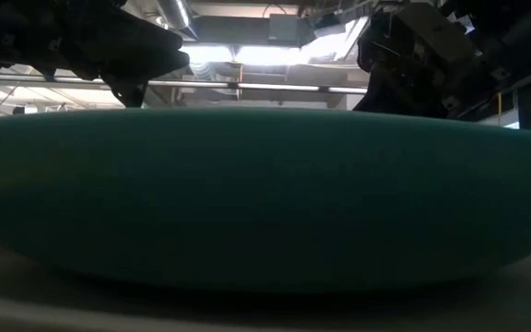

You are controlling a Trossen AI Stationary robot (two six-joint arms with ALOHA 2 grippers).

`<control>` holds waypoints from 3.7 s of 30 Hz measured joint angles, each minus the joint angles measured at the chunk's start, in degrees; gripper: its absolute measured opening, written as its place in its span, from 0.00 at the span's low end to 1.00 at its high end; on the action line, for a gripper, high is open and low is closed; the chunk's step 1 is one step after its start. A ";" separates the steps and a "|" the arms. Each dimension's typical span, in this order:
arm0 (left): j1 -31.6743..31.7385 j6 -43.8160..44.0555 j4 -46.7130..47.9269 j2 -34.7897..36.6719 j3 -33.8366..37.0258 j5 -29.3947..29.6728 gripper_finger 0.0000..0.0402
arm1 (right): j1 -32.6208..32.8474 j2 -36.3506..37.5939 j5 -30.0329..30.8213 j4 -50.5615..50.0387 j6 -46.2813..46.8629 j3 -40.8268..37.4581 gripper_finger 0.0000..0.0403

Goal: Stack plastic plates
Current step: Stack the white plate on top of the black plate

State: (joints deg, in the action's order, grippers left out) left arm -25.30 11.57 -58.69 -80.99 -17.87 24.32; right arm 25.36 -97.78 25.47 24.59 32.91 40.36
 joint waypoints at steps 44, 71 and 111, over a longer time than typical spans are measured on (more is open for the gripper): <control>-4.09 26.59 92.06 3.85 -25.51 0.38 0.25 | 26.38 14.23 25.05 -24.78 -5.95 -0.11 0.28; -3.51 37.81 88.17 3.78 -15.67 -1.93 0.25 | 26.38 14.19 26.42 -24.84 -5.92 -0.11 0.28; -8.75 17.66 82.38 3.74 -27.64 4.03 0.01 | 26.38 14.16 29.10 -26.20 -5.95 -0.09 0.28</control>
State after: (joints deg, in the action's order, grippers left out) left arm -34.05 29.24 23.69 -77.25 -45.51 28.35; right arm 51.75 -83.61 54.57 -1.61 26.96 40.27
